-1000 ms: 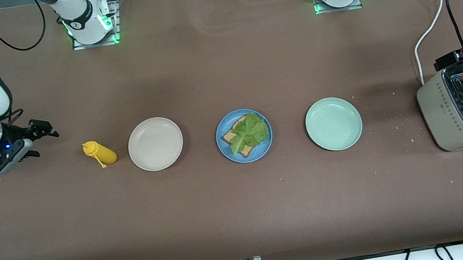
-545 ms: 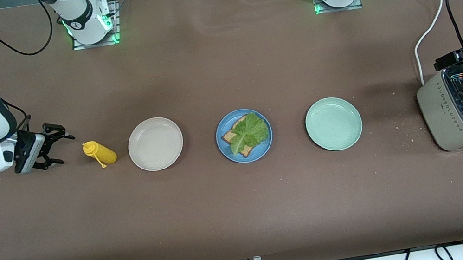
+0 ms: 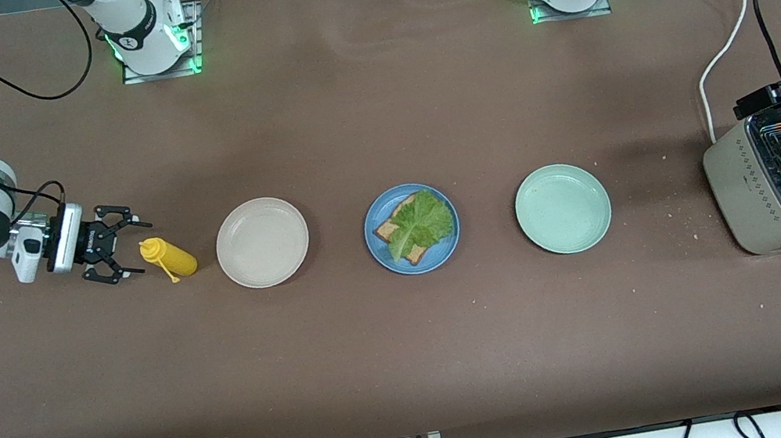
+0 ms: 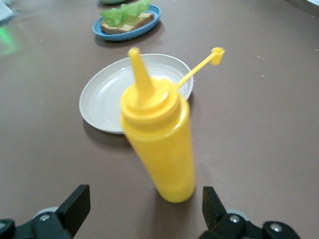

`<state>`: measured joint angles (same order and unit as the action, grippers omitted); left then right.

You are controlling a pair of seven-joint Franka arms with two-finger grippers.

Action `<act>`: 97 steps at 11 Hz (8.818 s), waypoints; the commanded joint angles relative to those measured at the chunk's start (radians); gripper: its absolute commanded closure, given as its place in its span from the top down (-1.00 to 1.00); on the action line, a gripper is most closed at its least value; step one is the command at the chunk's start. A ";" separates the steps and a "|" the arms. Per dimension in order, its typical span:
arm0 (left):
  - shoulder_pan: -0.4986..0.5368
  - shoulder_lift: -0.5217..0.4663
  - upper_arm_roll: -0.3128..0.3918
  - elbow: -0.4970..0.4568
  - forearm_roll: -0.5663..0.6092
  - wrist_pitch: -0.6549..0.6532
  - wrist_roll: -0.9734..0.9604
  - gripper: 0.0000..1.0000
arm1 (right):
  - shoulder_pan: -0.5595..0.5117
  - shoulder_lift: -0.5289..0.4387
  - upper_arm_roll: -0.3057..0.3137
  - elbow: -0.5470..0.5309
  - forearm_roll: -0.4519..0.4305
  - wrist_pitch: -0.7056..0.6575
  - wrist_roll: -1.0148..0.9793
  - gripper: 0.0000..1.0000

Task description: Make sandwich in blue plate with both arms

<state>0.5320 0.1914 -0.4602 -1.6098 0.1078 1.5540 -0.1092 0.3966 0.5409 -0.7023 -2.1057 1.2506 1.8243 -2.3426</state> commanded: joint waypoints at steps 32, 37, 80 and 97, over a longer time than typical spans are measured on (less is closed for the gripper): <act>0.013 -0.010 -0.003 -0.004 -0.002 -0.006 0.026 0.98 | 0.658 0.231 0.018 0.736 -0.928 -0.040 1.245 -0.74; 0.013 -0.010 -0.003 -0.007 -0.002 -0.006 0.026 0.98 | 0.853 0.319 0.018 0.777 -1.270 -0.040 1.503 -0.75; 0.197 0.324 0.037 0.129 0.165 0.215 0.218 -1.00 | -0.291 0.398 0.206 0.751 -0.310 -0.536 0.077 1.00; 0.200 -0.004 -0.271 -0.020 -0.428 -0.067 -0.378 -1.00 | -0.142 -0.151 0.344 0.769 -1.026 -0.538 1.834 1.00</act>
<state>0.7235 0.2030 -0.6328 -1.5466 -0.2223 1.3871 -0.3257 0.2623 0.5399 -0.4930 -1.2185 0.4139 1.1899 -0.7260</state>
